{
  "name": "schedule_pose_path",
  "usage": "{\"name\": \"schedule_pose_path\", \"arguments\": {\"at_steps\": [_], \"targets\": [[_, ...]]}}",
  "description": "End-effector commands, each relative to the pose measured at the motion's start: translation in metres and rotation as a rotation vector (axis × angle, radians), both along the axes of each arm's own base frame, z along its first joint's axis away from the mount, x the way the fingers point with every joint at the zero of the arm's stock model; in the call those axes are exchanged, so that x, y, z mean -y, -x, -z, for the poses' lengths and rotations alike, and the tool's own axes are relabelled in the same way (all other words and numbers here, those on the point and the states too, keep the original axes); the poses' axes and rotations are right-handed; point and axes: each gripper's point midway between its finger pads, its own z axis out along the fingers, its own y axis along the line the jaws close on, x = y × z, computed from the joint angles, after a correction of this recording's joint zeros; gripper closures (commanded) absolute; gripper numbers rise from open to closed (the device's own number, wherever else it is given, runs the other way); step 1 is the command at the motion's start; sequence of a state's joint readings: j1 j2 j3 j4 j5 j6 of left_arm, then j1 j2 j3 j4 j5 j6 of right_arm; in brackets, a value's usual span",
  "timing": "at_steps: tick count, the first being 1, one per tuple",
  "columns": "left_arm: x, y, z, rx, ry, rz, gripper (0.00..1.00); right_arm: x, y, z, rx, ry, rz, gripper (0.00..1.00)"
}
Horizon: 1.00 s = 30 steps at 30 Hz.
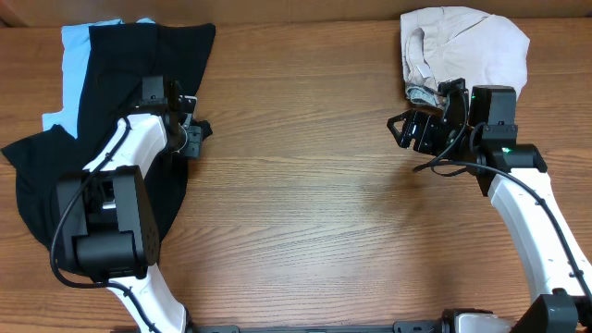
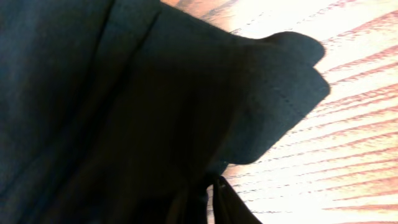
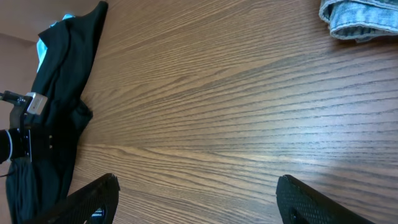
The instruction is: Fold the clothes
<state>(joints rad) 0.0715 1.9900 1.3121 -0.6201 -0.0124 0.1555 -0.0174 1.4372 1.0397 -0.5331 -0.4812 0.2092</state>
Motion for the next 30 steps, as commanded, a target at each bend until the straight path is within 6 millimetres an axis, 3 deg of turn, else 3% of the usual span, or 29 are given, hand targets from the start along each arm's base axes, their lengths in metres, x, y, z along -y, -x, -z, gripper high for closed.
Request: {"name": "schedule_pose_path", "arguments": {"at_steps": [1,9,18,23,27,30], "targets": [[-0.002,-0.003,0.003,-0.009,-0.017,-0.009,0.96,0.001,-0.006,-0.009,0.025,0.007,0.005,0.15],[0.011,-0.006,-0.004,-0.006,0.008,0.02,0.96,0.001,-0.006,-0.009,0.024,0.007,0.005,0.15],[0.05,-0.028,-0.091,0.021,0.098,0.1,0.96,0.001,-0.006,-0.009,0.025,0.007,0.005,0.15],[0.048,-0.04,-0.098,0.061,0.03,0.101,0.94,0.001,-0.004,-0.007,0.014,0.007,0.004,0.15],[0.047,-0.052,-0.09,0.088,0.025,0.104,0.48,0.001,-0.004,-0.007,0.011,0.007,0.005,0.15],[0.048,-0.061,-0.075,0.09,0.025,0.106,0.27,0.001,-0.004,-0.007,0.01,0.007,0.004,0.15]]}}
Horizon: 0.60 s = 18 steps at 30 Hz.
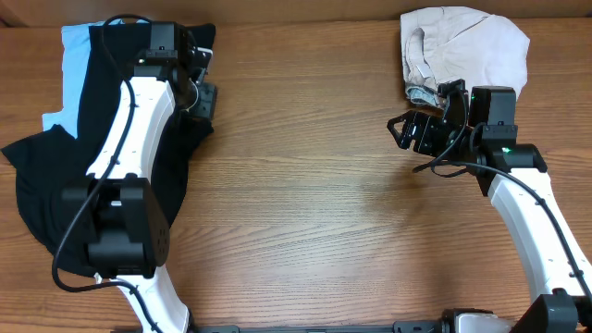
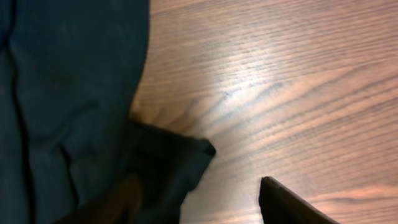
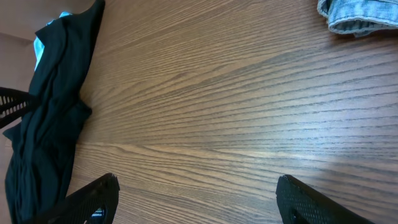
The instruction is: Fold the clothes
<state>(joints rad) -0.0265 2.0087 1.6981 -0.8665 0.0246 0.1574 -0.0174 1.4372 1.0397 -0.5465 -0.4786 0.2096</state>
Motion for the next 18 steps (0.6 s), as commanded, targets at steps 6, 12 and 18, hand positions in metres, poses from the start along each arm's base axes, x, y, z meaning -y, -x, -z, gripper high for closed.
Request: {"name": "schedule_pose_path", "arguments": {"at_steps": [6,12,18], "targets": [[-0.001,-0.013,0.061,-0.065,-0.027,0.044,0.15,0.0,-0.006,-0.009,0.021,0.006,0.003,0.15],[-0.001,-0.004,0.091,-0.146,-0.027,0.051,0.27,0.001,-0.006,-0.008,0.021,0.01,0.006,0.15],[-0.001,-0.002,0.092,-0.157,-0.026,0.048,0.86,0.004,-0.007,-0.007,0.021,0.025,0.019,0.15]]}}
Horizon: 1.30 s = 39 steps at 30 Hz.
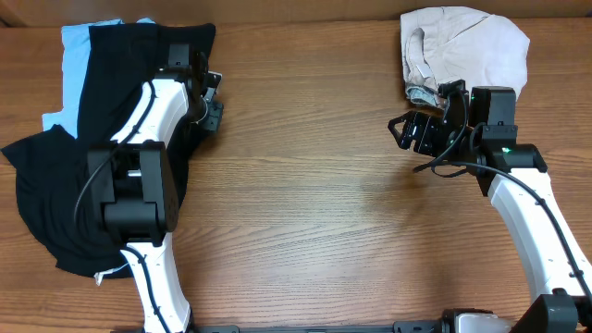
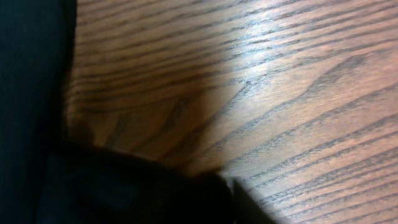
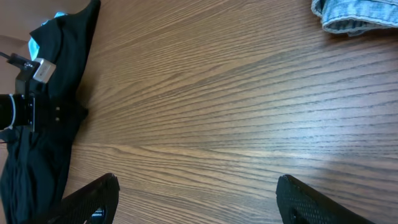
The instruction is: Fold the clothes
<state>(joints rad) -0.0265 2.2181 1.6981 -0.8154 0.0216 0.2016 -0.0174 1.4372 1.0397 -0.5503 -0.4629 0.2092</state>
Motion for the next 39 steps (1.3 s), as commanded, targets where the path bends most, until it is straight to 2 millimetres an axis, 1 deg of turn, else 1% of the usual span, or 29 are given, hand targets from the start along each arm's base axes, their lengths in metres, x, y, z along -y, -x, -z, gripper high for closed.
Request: {"name": "schedule_pose_path", "arguments": {"at_steps": [1,4,7,9,11,14,17,20,22,23,26,28,31,32,36,39], "targets": [[0.0,-0.001,-0.003,-0.003,-0.004,0.003,0.96,0.002,-0.007,-0.008,0.025,0.013,0.009,0.15],[0.0,-0.002,-0.014,-0.011,0.0,-0.007,0.96,0.002,-0.007,-0.009,0.025,0.013,0.009,0.15],[0.004,-0.005,-0.039,-0.013,0.006,0.0,0.96,0.002,-0.007,-0.009,0.026,0.013,0.009,0.15],[0.01,-0.009,-0.064,-0.004,0.013,0.011,0.96,0.002,-0.007,-0.009,0.026,0.013,0.009,0.16],[0.022,-0.012,-0.092,0.013,0.035,0.032,0.96,0.002,-0.007,-0.009,0.025,0.012,0.009,0.16],[0.046,-0.017,-0.14,0.074,0.088,0.078,0.96,0.002,-0.007,-0.009,0.024,0.009,0.011,0.16],[0.082,-0.024,-0.194,0.186,0.182,0.152,0.96,0.0,-0.006,-0.009,0.023,0.002,0.005,0.16],[0.127,-0.025,-0.254,0.327,0.312,0.258,0.96,-0.003,-0.005,-0.01,0.022,-0.013,-0.008,0.16],[0.148,-0.022,-0.29,0.412,0.368,0.301,0.96,-0.003,-0.005,-0.01,0.02,-0.013,-0.008,0.16],[0.154,-0.021,-0.306,0.453,0.386,0.301,0.96,-0.003,-0.004,-0.01,0.019,-0.013,-0.008,0.16],[0.172,-0.015,-0.355,0.579,0.435,0.309,0.96,-0.004,-0.003,-0.009,0.013,-0.019,-0.014,0.16],[0.181,-0.008,-0.383,0.655,0.462,0.325,0.96,-0.008,-0.001,-0.011,0.015,-0.038,-0.034,0.16],[0.193,0.003,-0.419,0.753,0.505,0.343,0.96,-0.013,0.0,-0.012,0.016,-0.05,-0.052,0.16],[0.198,0.008,-0.434,0.795,0.529,0.347,0.96,-0.015,0.0,-0.013,0.021,-0.047,-0.062,0.16],[0.205,0.018,-0.47,0.897,0.584,0.351,0.96,-0.026,0.0,-0.015,0.037,-0.048,-0.09,0.16],[0.206,0.021,-0.492,0.962,0.626,0.341,0.96,-0.041,0.001,-0.018,0.056,-0.051,-0.13,0.16]]}}
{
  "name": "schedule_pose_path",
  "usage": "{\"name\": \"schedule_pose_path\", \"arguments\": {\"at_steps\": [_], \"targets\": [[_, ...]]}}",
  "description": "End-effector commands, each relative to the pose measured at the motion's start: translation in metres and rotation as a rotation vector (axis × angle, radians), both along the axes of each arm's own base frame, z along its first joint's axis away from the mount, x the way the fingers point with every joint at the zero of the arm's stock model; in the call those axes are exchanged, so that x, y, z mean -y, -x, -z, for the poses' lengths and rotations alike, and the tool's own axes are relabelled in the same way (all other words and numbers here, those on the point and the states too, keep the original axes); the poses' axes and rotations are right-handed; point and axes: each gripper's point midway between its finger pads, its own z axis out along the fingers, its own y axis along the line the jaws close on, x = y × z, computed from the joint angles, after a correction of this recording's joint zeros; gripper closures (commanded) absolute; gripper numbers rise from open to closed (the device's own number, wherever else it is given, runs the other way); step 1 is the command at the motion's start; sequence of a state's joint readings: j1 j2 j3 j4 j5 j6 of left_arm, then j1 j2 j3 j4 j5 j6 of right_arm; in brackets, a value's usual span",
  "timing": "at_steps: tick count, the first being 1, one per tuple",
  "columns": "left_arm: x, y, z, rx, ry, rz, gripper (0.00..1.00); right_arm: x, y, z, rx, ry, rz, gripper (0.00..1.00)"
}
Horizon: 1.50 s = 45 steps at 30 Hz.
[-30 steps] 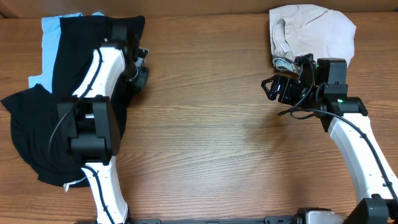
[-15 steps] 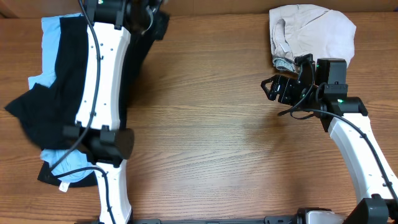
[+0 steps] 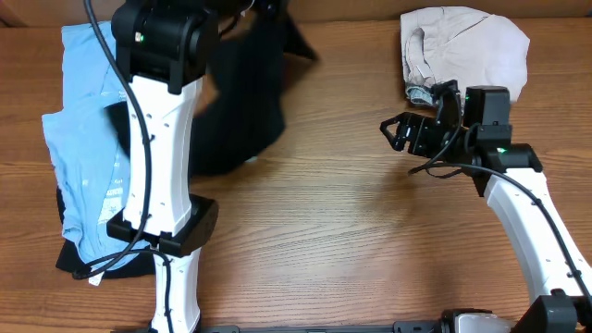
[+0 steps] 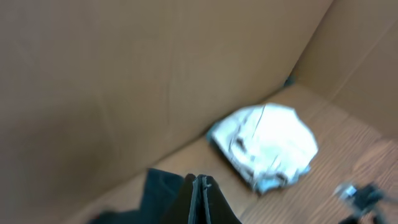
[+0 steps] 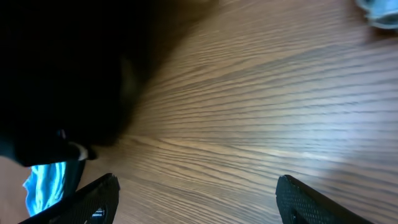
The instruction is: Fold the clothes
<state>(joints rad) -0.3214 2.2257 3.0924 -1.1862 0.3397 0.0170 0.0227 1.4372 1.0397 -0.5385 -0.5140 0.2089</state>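
Observation:
A black garment [image 3: 248, 92] hangs lifted off the table at the back left, and my left gripper [image 4: 198, 200] is shut on its edge, high up. Black cloth [image 4: 160, 194] shows under the closed jaws. A light blue shirt [image 3: 85, 157] lies spread on the table at the left, uncovered, with a little black cloth [image 3: 111, 264] at its lower edge. My right gripper [image 3: 400, 132] hovers open over bare wood at the right, its fingers [image 5: 318, 200] wide apart. The hanging black garment [image 5: 62, 74] fills the left of the right wrist view.
A folded beige garment [image 3: 467, 44] with a denim piece [image 3: 424, 92] under it lies at the back right corner, beside the right arm. A cardboard wall [image 4: 124, 74] stands behind the wooden table [image 3: 342, 240]. The left arm's white column [image 3: 162, 185] rises over the blue shirt.
The left gripper was low at the black garment's right edge near the table. Now it is raised high, shut on that garment, which hangs off the table and has uncovered the blue shirt.
The black garment first lay spread over the blue shirt, the left gripper at its right edge mid-table. The gripper then stood farther back along that edge, open, then lower on it. Now the garment hangs lifted. The right gripper stayed open at the right.

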Motion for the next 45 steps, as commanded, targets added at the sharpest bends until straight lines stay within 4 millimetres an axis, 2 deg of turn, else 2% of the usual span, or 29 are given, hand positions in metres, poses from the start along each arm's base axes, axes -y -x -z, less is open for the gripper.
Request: {"name": "schedule_pose_path", "arguments": {"at_steps": [1,6,9,15,20,23,28,34,39,45], "targets": [[0.004,0.017,-0.04,0.065,0.114,0.017,0.96,-0.024,-0.003,-0.015,0.053,-0.014,-0.073,0.16],[0.013,0.029,-0.068,0.121,0.197,0.09,0.96,-0.055,-0.001,-0.023,0.108,-0.02,-0.152,0.16],[0.018,0.038,-0.077,0.13,0.227,0.136,0.96,-0.065,-0.001,-0.028,0.137,-0.025,-0.175,0.2],[0.012,0.065,-0.079,0.089,0.208,0.154,0.96,-0.058,-0.009,-0.028,0.156,0.01,-0.13,0.2],[0.007,0.079,-0.075,0.076,0.164,0.159,0.96,-0.068,-0.006,-0.025,0.162,0.049,-0.14,0.21],[0.005,0.077,-0.07,0.065,0.148,0.145,0.96,-0.084,-0.001,-0.022,0.163,0.085,-0.155,0.21],[0.001,0.073,-0.067,0.056,0.139,0.113,0.96,-0.104,0.004,-0.016,0.156,0.154,-0.077,0.21],[-0.005,0.068,-0.066,0.06,0.13,0.07,0.96,-0.138,0.016,-0.01,0.147,0.166,-0.01,0.21],[-0.008,0.065,-0.066,0.065,0.127,0.048,0.96,-0.154,0.025,0.007,0.113,0.194,0.037,0.21],[-0.008,0.066,-0.072,0.078,0.144,0.047,0.96,-0.171,0.022,0.027,0.093,0.191,0.057,0.23]]}}
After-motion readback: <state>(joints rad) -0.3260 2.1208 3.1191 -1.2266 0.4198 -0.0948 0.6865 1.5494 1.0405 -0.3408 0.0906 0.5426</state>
